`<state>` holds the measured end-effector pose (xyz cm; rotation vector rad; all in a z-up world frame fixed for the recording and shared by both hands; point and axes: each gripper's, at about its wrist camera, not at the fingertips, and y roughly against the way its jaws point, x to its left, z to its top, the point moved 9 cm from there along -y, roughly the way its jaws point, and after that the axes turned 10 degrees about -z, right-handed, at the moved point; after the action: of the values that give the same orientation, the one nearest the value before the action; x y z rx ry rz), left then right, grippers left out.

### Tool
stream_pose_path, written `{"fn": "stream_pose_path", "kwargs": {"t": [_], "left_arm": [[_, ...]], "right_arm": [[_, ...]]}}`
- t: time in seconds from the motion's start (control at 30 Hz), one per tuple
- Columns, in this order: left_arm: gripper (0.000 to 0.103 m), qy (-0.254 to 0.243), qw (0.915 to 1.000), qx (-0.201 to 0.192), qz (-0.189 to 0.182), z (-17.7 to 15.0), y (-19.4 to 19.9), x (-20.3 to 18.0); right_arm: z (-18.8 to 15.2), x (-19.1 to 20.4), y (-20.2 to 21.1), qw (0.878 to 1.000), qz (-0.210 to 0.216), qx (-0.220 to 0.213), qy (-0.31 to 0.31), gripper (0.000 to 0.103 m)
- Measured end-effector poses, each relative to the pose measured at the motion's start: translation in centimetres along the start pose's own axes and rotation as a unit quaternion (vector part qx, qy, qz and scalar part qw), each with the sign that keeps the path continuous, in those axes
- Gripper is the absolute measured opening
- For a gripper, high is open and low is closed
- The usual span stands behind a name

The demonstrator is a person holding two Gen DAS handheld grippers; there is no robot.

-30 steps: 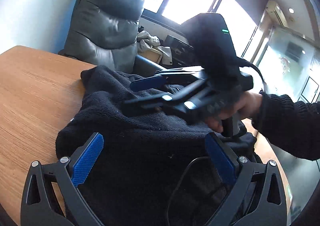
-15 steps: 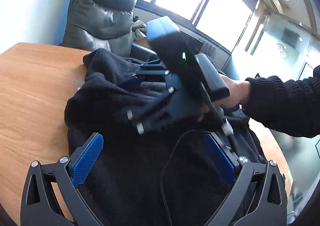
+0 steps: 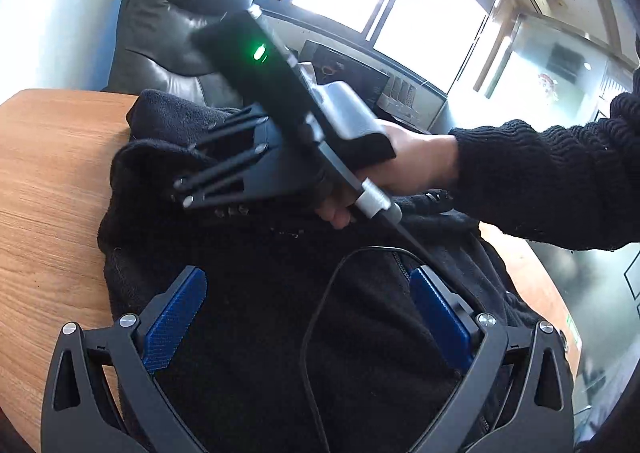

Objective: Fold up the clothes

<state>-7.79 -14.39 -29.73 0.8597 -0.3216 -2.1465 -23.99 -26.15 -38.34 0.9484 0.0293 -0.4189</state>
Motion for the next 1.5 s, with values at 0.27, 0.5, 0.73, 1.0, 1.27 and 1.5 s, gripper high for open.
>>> {"fn": "stream_pose_path", "kwargs": {"t": [0.27,0.5,0.73,1.0,1.27,1.5], "left_arm": [[0.103,-0.021,0.9993,-0.028,-0.013,3.4,-0.3,-0.6],[0.103,0.023,0.9997,0.002,-0.004,4.9,-5.6,3.7],[0.103,0.047,0.9979,-0.031,0.033,6.0,-5.1,6.2],[0.103,0.116,0.9823,-0.111,0.097,5.5,-1.3,9.7],[0.103,0.123,0.9828,-0.1,0.096,4.4,-0.6,9.5],[0.103,0.119,0.9836,-0.096,0.095,4.3,-0.6,9.1]], "right_arm": [[2.5,-4.3,7.7,0.998,0.036,-0.033,-0.037,0.089],[4.7,-13.0,-0.4,0.971,0.12,0.051,-0.199,0.083],[3.9,-11.8,-4.9,0.943,0.216,0.094,-0.237,0.021],[4.2,-16.3,-3.5,0.9,0.244,0.002,-0.36,0.016],[4.1,-17.6,-4.6,0.85,0.275,-0.025,-0.448,0.039],[4.9,-15.9,-5.4,0.899,0.231,0.067,-0.367,0.043]]}}
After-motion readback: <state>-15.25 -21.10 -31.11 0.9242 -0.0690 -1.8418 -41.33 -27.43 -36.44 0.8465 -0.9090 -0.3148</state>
